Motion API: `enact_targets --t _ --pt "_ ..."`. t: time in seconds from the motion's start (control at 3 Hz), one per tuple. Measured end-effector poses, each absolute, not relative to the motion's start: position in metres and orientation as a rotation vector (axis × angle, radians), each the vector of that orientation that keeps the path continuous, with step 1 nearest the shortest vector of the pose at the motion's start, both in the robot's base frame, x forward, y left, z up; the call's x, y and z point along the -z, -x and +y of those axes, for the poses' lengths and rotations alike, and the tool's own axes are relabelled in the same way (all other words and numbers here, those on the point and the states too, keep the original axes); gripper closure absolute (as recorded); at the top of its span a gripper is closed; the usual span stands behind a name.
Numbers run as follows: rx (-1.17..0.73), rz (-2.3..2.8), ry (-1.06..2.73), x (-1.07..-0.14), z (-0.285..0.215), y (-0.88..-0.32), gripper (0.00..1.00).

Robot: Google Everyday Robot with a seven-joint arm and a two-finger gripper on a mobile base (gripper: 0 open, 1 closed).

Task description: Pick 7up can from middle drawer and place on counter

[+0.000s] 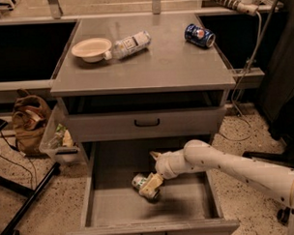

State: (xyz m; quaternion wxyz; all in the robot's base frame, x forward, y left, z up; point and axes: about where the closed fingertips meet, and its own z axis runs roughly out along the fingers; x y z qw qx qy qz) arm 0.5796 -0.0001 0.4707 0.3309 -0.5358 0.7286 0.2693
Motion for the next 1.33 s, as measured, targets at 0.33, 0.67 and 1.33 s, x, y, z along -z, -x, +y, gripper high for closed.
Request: enact_targets --t 0.33,0.67,1.33 --pt "-0.675 1.903 1.343 -0.466 -0.017 -0.573 0.00" --pt "-0.604 1.964 1.302 -0.458 -0.026 -0.557 0.00" --pt "-0.549 2.054 1.270 -0.440 -0.019 -0.541 0.00"
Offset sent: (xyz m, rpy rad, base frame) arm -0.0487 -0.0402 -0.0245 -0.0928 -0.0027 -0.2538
